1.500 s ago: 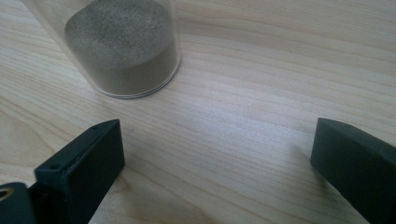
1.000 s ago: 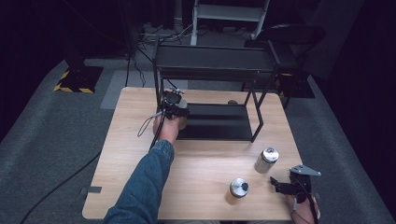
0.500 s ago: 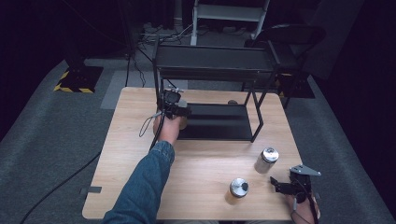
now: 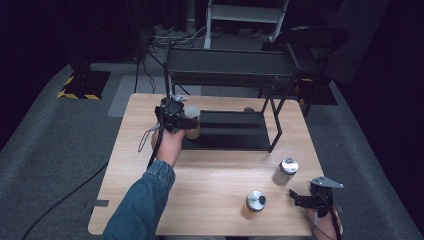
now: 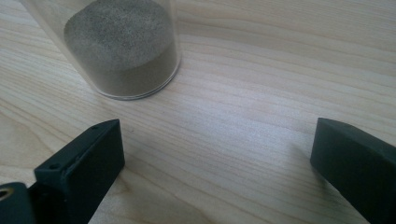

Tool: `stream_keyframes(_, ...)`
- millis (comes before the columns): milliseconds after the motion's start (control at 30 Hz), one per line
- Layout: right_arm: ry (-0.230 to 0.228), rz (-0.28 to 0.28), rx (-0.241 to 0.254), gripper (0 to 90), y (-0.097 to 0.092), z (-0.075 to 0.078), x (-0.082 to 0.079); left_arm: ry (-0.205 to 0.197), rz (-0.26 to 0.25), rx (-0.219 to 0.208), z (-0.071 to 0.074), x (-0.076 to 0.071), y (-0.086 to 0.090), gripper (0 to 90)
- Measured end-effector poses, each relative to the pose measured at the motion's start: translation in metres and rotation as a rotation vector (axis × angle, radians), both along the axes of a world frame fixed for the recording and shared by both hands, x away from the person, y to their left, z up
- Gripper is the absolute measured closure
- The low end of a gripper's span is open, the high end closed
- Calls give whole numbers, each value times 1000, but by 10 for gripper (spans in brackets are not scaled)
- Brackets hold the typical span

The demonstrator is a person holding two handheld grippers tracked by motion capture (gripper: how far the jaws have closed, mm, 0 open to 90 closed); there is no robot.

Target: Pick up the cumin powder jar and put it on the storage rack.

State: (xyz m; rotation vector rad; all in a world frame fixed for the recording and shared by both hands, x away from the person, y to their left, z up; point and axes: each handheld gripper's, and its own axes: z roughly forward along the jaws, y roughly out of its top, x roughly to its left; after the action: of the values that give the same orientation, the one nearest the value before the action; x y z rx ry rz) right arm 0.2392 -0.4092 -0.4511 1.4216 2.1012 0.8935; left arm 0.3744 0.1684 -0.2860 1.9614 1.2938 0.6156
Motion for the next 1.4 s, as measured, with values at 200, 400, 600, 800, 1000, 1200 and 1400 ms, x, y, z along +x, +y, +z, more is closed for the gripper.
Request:
stream_keyframes(200, 0, 2, -1, 28, 0, 0, 0, -20, 7, -22, 4, -32, 26, 60)
stream_keyframes(400, -1, 8, 0, 28, -1, 0, 0, -25, 13, -3, 4, -58, 46, 60)
stream_keyframes(600, -1, 10, 0, 28, -1, 0, 0, -30, -1, 1, 1, -81, 64, 61)
stream_keyframes(800, -1, 10, 0, 28, -1, 0, 0, -24, -20, 14, -7, -97, 72, 61)
stream_keyframes(1000, -1, 11, 0, 28, -1, 0, 0, -20, -32, 13, -21, -109, 78, 61)
stream_keyframes(1200, -1, 11, 0, 28, -1, 0, 0, -19, -48, 2, -36, -117, 85, 59)
stream_keyframes(1400, -1, 11, 0, 28, -1, 0, 0, -30, -53, 38, -53, -127, 85, 61)
